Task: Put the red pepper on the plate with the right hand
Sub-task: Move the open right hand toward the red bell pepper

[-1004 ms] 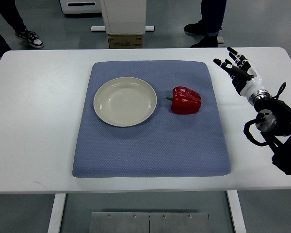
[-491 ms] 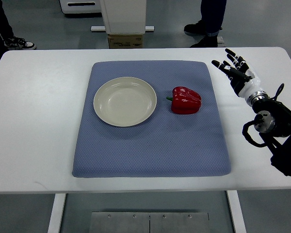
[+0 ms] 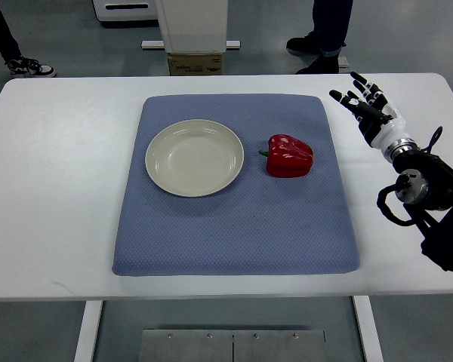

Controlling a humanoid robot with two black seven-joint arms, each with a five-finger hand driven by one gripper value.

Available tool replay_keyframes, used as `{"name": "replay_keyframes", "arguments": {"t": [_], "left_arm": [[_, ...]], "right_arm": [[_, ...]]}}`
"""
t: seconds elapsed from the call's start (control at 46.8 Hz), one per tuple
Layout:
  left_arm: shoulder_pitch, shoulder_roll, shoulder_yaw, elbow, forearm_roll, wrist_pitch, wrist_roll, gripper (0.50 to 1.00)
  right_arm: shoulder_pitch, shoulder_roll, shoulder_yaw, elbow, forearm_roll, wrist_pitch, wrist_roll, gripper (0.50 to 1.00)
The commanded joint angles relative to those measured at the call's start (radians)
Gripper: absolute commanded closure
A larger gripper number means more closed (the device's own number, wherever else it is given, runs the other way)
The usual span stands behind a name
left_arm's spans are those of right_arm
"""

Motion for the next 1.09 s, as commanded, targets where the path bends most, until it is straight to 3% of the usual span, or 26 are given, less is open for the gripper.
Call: {"name": "replay_keyframes", "arguments": {"t": [0.0,0.235,0.556,0.791,1.068], "left_arm": [[0.0,0.0,0.001,0.0,0.0,0.0,0.0,0.5],[0.0,0.0,0.001,0.0,0.0,0.0,0.0,0.5],[0.0,0.0,0.001,0.0,0.0,0.0,0.0,0.5],[0.0,0.0,-0.001,0.0,0.0,0.0,0.0,0.5],[0.0,0.0,-0.001,0.0,0.0,0.0,0.0,0.5]], "right_arm": [[-0.002,0.0,-0.001,0.0,0.0,0.0,-0.001,0.5],[-0.004,0.0,-0.044,0.005,0.0,0.006,0.0,0.5],[-0.001,-0.01,-0.081,0.009,-0.003,0.093,-0.001,0.5],[0.022,-0.036,-0.162,0.014,-0.012,0.098,0.0,0.502],[0.122,-0.105,-0.377,0.023,-0.072,0.124,0.066,0.509]]}}
